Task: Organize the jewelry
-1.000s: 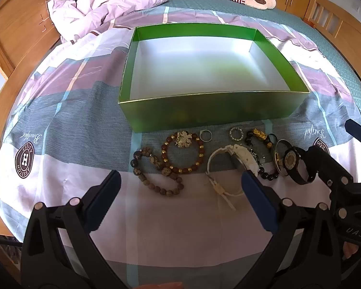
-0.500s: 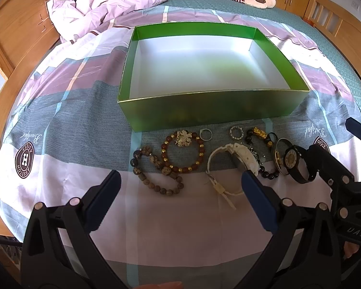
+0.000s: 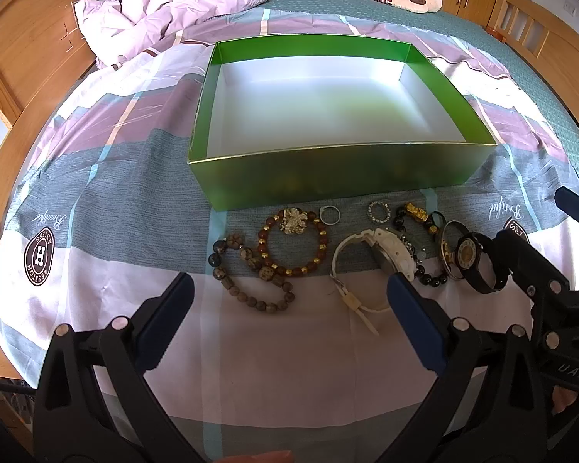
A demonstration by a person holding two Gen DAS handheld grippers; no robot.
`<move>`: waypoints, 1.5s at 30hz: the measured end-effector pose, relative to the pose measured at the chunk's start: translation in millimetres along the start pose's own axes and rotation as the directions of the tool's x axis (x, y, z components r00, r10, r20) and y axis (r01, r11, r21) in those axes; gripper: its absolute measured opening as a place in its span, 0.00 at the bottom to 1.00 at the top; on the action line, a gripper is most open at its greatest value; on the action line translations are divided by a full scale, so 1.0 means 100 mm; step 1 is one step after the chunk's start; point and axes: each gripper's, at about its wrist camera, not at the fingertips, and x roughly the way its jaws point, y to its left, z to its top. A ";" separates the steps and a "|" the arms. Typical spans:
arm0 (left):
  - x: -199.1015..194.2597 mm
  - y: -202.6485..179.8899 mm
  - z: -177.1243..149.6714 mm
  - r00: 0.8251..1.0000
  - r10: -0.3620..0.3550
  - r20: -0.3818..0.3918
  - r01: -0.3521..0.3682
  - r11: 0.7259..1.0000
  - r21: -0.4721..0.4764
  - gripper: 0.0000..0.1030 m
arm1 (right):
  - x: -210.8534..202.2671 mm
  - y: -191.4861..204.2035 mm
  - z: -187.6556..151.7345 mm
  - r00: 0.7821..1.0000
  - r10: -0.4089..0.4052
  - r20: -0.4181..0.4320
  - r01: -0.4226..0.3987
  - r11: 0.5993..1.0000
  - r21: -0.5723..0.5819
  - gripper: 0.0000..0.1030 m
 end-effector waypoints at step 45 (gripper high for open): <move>0.05 -0.02 -0.07 1.000 0.008 -0.015 -0.008 1.000 0.012 0.96 | 0.02 0.01 0.00 1.000 0.000 -0.001 0.000 1.000 -0.004 0.97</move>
